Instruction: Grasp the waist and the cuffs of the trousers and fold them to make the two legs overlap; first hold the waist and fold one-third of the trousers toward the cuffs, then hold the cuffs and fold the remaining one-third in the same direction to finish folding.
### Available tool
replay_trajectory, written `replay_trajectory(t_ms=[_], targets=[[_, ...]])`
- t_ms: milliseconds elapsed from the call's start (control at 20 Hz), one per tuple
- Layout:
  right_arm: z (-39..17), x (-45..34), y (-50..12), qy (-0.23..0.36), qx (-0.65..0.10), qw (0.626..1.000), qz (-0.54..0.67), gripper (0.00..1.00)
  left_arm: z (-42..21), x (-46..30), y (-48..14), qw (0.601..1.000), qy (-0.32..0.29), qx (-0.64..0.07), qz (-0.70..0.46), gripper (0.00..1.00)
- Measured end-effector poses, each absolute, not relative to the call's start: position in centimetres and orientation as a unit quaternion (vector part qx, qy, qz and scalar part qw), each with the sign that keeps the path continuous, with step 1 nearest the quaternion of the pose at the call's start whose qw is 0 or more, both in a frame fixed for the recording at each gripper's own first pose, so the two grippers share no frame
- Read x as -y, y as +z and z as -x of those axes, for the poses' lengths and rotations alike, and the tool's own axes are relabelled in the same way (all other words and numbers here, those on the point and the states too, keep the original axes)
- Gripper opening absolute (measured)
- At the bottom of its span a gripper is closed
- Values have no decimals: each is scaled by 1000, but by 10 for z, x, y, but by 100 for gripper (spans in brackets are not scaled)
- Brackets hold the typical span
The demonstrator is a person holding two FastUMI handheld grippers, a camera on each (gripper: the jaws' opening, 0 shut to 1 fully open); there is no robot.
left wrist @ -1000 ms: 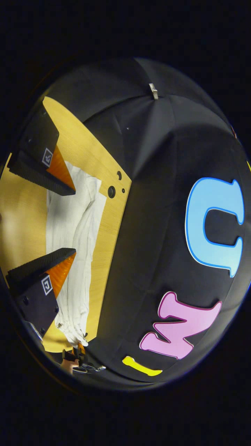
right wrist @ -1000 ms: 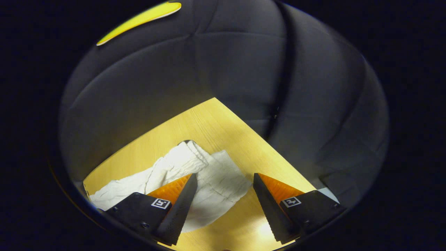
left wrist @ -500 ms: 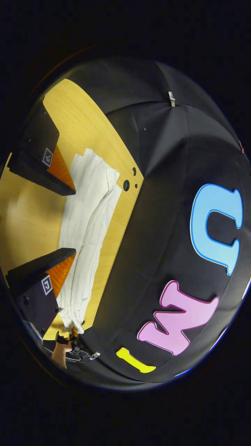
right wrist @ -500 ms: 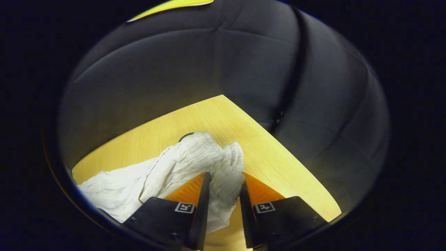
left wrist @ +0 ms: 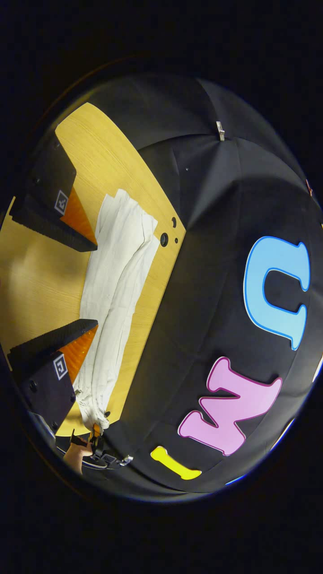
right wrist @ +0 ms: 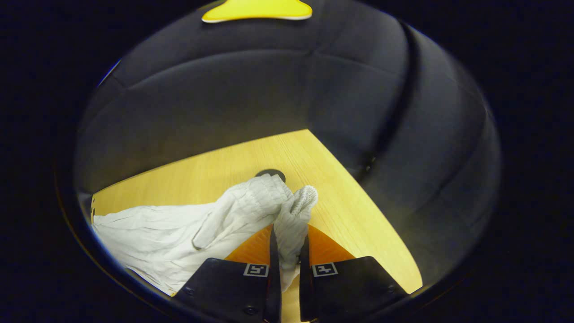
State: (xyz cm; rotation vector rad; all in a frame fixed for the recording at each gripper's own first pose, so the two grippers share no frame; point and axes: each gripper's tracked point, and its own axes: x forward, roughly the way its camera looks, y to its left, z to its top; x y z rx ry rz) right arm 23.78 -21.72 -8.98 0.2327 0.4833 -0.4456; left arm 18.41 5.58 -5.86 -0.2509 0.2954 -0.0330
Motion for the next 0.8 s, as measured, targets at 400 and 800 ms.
replay_trajectory(t_ms=[400, 800], targets=[[-226, 195, -2, -155, -143, 975, -71, 20, -153, -100, -59, 980, 9, -150, 128, 96], [-225, 195, -4, -91, -115, 985, -86, 20, -140, -175, -62, 976, 42, -147, 154, 96]])
